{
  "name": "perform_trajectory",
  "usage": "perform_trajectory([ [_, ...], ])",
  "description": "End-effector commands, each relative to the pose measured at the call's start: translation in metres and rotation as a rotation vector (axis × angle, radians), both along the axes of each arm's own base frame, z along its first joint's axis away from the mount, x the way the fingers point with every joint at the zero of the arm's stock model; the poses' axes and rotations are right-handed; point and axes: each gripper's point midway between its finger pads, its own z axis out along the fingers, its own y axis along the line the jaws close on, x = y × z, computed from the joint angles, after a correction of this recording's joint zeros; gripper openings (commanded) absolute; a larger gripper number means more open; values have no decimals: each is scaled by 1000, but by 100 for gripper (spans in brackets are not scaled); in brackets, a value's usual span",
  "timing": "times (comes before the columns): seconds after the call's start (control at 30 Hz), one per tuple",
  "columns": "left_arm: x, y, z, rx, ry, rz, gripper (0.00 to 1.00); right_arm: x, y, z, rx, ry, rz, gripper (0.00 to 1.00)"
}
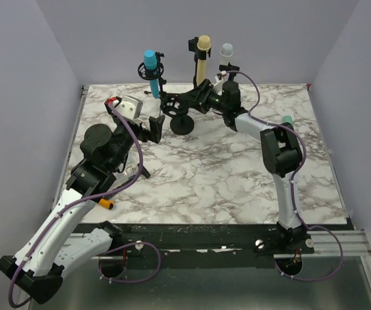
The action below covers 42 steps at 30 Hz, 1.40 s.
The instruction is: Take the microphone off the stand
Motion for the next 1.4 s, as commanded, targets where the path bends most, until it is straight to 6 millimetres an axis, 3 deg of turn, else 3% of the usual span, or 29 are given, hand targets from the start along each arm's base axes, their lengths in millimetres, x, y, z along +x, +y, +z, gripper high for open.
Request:
perform_trajectory([
  [0.0, -2, 1, 7, -7, -20, 7, 99, 1, -12, 14, 52, 98, 25, 85],
  [0.1, -1, 1, 6, -7, -17, 6, 99, 0, -14, 47, 66, 63, 15, 88],
  [0.17, -1, 0, 7, -6, -16, 4, 99, -5, -17, 58, 70, 60, 11, 100],
  [0.33, -2, -1, 7, -12, -15, -4, 98, -26, -25, 72, 72, 59, 3, 100],
  [0.6, -6, -5, 10, -31, -10, -32, 99, -71, -33, 54, 169, 213, -15, 100],
  [0.8, -7, -5, 11, -41, -8, -36, 99, -93, -12, 52, 297, 265, 71, 100],
  [1.17, -7, -9, 10, -45, -1, -52, 99, -98, 9, 39, 395, 338, 42, 100],
  [1.37, -9, -7, 12, -46, -9, -49, 98, -92, 16, 43, 447, 342, 50, 100],
])
